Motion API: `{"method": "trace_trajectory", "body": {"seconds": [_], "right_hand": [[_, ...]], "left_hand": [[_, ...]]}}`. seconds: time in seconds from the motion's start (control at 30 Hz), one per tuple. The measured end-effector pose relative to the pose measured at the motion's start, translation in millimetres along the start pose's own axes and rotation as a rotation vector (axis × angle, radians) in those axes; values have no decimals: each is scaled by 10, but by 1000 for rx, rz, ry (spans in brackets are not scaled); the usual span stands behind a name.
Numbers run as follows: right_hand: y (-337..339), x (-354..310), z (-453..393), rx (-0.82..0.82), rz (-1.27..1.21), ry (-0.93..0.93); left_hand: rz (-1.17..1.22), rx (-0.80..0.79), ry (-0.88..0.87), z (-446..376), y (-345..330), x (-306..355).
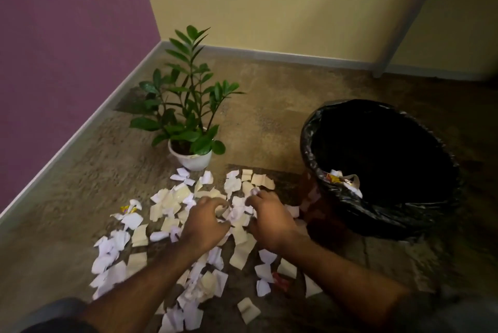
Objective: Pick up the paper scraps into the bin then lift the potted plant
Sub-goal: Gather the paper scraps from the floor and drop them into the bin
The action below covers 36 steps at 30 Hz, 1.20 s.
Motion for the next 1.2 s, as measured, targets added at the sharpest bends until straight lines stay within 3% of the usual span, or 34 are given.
{"method": "trace_trajectory", "body": {"seconds": [0.1, 0.2, 0.33, 0.5, 0.63, 0.87, 1.0, 1.2], "right_hand": [[-325, 388, -23, -307, 237, -152], [-484, 666, 19, -406, 386, -213], [-600, 766, 119, -477, 388, -297], [-697, 710, 365, -383, 521, -375], [-855, 784, 484, -388, 413, -420], [-1155, 582, 418, -547, 201, -299], [-1282, 453, 526, -627, 224, -174], [-1492, 260, 616, -487, 270, -7]], "left_hand": [[-215, -461, 252, 302, -208, -523], [-314, -650, 286, 547, -346, -724], [-361, -597, 209, 620, -491, -780], [-519, -440, 101, 680, -651, -854], [-332, -304, 124, 632, -664, -873], [-203, -282, 152, 529, -687, -863], [-221, -268, 125, 528, -664, -830], [-303, -297, 49, 512, -712, -723]]}}
Point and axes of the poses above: each hand's wrist, its own z-axis away from the middle knuckle, its own y-axis out of the back of the hand, x = y × z, the point moved 2 cm from there along -z, towards the middle knuckle, and after that the axes turned 10 degrees about -y, right-handed, at the moved point
